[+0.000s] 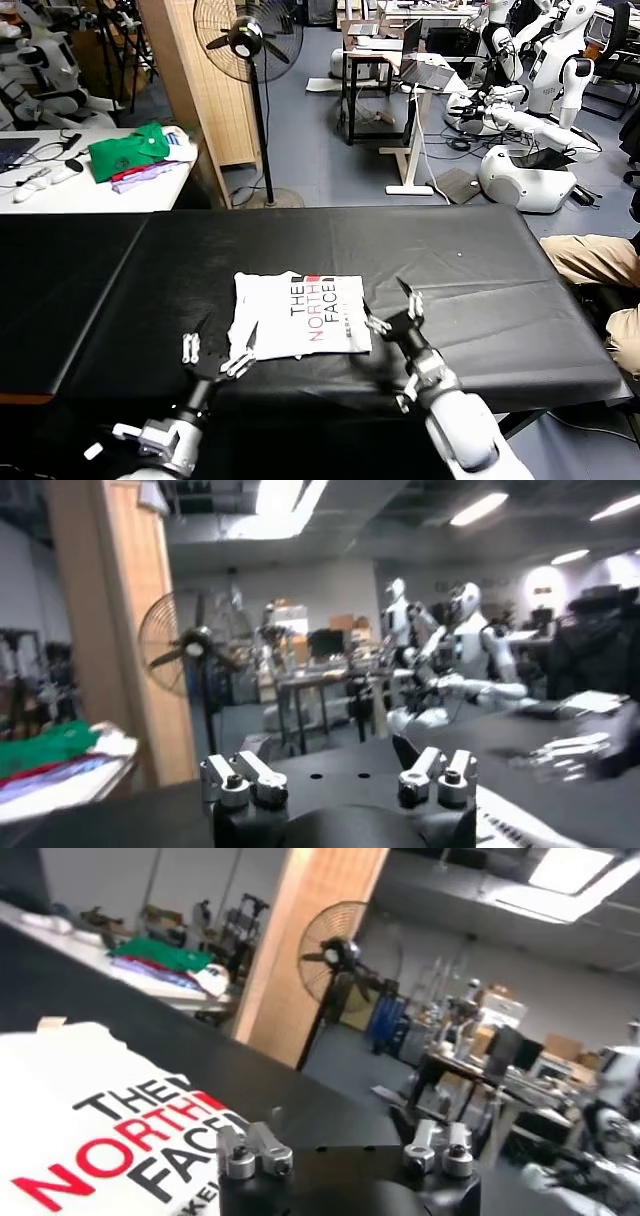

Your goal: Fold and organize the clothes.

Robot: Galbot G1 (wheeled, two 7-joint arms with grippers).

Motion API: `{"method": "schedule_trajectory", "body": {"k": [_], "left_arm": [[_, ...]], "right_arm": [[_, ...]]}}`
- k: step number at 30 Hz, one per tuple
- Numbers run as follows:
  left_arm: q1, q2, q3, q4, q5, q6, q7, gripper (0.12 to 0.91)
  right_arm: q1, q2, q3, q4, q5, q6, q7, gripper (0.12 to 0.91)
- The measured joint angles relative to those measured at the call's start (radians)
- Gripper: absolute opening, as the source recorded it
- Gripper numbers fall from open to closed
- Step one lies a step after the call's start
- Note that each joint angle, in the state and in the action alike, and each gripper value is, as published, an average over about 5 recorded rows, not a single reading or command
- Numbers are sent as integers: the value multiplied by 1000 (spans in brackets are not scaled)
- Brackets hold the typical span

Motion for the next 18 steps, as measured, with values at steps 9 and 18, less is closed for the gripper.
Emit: {"method": "schedule_trajectory", "body": {"k": [9, 18], "left_arm": [[153, 31, -68, -40, -70, 0, -27, 798], [307, 6, -149, -54, -154, -12, -33, 798]], "right_arm": [[-298, 28, 80, 190, 103, -21, 96, 798], [-465, 50, 97, 285, 107, 5, 186, 798]]}}
